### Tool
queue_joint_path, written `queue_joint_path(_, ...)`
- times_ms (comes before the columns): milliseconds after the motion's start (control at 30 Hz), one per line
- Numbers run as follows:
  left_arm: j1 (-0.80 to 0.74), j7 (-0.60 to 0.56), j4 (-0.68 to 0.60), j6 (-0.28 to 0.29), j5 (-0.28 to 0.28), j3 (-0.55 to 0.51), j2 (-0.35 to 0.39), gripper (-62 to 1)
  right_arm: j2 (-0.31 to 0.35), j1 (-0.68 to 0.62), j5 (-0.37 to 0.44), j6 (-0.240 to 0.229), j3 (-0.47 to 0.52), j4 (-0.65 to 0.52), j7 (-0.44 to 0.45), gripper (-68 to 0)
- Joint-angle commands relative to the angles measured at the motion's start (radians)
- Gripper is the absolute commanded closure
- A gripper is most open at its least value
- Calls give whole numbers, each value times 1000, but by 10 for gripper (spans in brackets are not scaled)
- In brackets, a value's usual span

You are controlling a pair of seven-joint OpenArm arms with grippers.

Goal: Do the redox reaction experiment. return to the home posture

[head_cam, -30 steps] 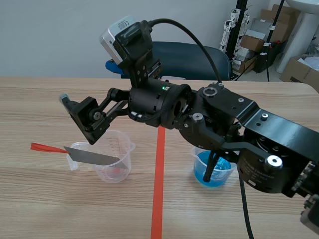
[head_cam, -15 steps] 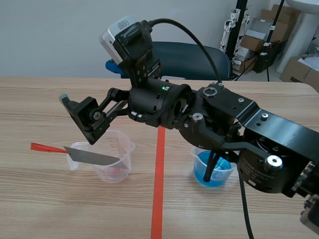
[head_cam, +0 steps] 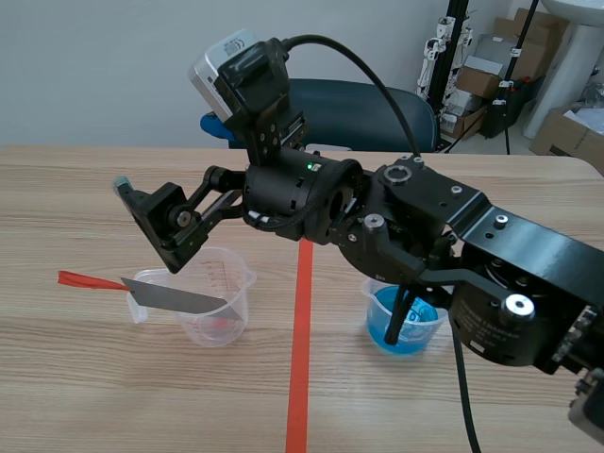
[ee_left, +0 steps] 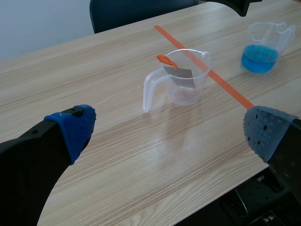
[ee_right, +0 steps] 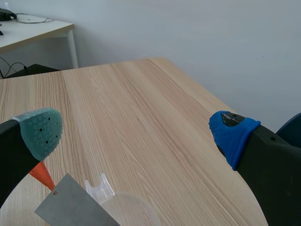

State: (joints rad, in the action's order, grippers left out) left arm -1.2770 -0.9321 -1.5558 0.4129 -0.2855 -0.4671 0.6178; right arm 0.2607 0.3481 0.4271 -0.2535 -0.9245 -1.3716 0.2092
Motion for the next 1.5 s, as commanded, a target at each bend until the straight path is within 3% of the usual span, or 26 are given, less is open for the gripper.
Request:
queue_joint_path(0, -3, -14, -14, 1, -10, -6, -3, -623, 3, 11, 6, 3, 0, -12, 21, -679)
queue_joint_path(300, -3, -22, -14, 1, -10, -6, -3, -623, 36, 8, 7, 17, 0, -31, 2, -679)
queue_joint_path(400, -3, -22, -15, 1, -18, -6, -5, -623, 63, -8, 6, 56, 1, -72, 3, -679)
queue_joint_path(500, -3, -21, -29, 1, -18, -6, -19, -623, 92, -26, 6, 56, 2, -120, -1, -679)
queue_joint_path(667, -3, -10, -111, 1, -17, -7, -71, -623, 136, -66, -5, 105, 6, -200, -28, -679)
queue_joint_path(867, -3, 137, -287, -4, 0, -7, -149, -623, 195, -143, -26, 105, 41, -278, -27, -679)
queue_joint_path(1067, 1, 215, -461, -8, 66, -6, -223, -623, 269, -226, -35, 108, 93, -359, -26, -679)
queue_joint_path(1333, 106, 399, -552, -2, 65, -4, -215, -623, 408, -332, -34, 134, 165, -456, 29, -679)
queue_joint_path(1467, 119, 414, -594, -2, 65, 13, -166, -623, 465, -401, -31, 134, 227, -481, 55, -679)
